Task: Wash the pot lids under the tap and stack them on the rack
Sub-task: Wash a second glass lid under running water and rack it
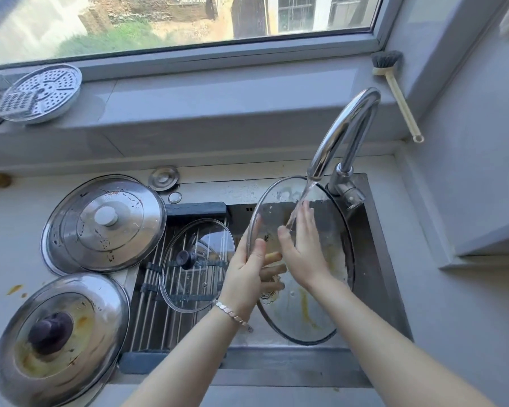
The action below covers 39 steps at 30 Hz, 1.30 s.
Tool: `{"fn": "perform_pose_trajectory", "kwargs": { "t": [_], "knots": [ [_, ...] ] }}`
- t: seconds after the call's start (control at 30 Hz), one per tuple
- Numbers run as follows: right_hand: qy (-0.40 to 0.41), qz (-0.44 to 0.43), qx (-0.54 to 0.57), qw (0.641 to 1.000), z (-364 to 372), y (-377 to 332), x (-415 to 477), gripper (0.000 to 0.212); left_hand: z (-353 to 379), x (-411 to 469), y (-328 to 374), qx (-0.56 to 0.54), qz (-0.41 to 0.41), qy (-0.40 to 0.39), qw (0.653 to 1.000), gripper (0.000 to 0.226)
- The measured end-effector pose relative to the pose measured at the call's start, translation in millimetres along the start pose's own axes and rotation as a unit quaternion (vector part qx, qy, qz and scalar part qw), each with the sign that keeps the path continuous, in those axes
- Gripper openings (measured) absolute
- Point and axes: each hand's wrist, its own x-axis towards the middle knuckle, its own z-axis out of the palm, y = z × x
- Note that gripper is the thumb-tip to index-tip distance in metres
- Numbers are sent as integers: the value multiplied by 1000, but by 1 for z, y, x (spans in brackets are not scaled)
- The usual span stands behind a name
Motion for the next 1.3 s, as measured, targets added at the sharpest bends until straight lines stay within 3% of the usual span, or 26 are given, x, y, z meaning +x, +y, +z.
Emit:
{"fn": "perform_pose_trajectory", "kwargs": {
  "t": [0.07, 0.2, 0.3, 0.4, 0.5, 0.6, 0.67, 0.8, 0.9, 1.0, 1.17, 1.3],
  "knots": [
    [-20, -73, -46, 996, 14, -3, -11, 75, 0, 4, 0, -49, -8, 10, 999, 27],
    [-161, -213, -92, 959, 13, 2, -43, 68, -11, 7, -1, -131, -6, 51, 990, 29],
    [-153, -157, -192, 957, -7, 29, -33, 78, -18, 1, 0, -129, -28, 68, 989, 29],
    [-106, -86, -221, 966, -12, 25, -8, 79, -14, -4, -2, -128, -33, 66, 989, 29],
    [-120, -139, -216, 959, -2, 4, -7, 78, -13, -3, -2, -138, -26, 57, 988, 30],
    [-189, -221, -227, 929, -6, 15, -26, 70, -22, -1, 0, -153, -25, 67, 986, 30],
    [-214, -217, -262, 916, -17, 29, -28, 72, -27, -1, -1, -144, -27, 74, 986, 29],
    [-190, -161, -262, 932, -19, 27, -21, 70, -24, -2, -2, -128, -26, 81, 988, 26],
    [-228, -212, -248, 917, -13, 14, -35, 71, -27, -1, -1, -128, -21, 79, 988, 27],
    [-214, -239, -259, 911, -13, 6, -36, 81, -31, -1, -2, -141, -28, 72, 987, 27],
    [-186, -196, -235, 934, 4, -27, -1, 84, -17, -3, -5, -174, -51, 45, 982, 30],
    [-109, -54, -285, 951, -13, -12, 29, 70, -18, -7, -6, -169, -66, 30, 983, 28]
  ]
}}
